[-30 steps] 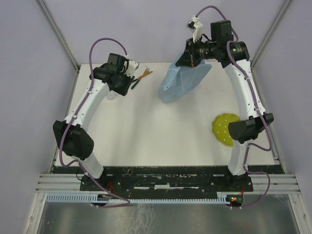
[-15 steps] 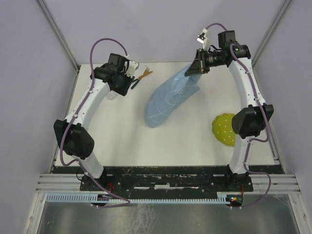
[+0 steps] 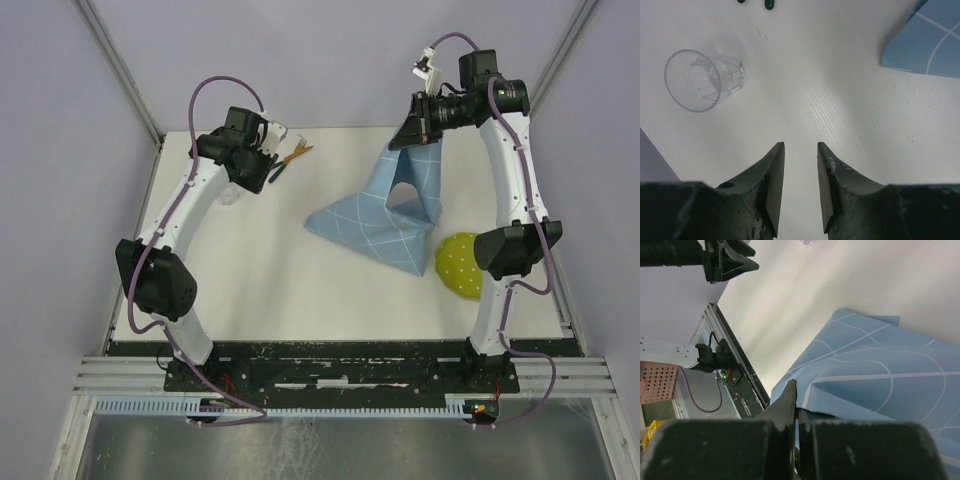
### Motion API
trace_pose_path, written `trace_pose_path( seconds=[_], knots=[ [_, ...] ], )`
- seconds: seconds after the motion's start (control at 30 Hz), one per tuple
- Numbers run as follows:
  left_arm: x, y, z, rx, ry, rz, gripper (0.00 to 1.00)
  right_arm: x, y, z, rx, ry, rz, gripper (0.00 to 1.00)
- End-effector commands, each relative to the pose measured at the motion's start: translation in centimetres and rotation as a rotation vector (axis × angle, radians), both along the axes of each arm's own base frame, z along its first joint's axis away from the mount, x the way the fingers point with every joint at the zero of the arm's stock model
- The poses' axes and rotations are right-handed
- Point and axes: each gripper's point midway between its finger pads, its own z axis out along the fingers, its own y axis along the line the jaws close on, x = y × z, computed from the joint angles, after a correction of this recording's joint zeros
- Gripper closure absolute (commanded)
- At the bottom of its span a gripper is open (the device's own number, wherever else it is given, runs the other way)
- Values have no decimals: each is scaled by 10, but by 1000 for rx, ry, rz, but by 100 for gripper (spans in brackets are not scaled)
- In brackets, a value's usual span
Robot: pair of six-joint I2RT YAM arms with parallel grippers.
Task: Set the dinner table for one person
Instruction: Flatten out the napkin at the center of the board.
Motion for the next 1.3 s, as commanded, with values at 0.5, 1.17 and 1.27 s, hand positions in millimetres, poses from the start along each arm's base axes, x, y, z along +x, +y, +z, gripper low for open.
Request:
trace_pose_path(
  seconds=[0.5,1.17,1.27],
  knots=[
    [12,-3,17,18,-61,-36,61,67,-72,87,71,-362,-290,98],
    [28,-17,18,11,-67,-55,61,67,-223,149,68,-506,-690,98],
    [29,-20,20,5,-71,-63,61,60,-220,168,103,-550,-685,98]
  ],
)
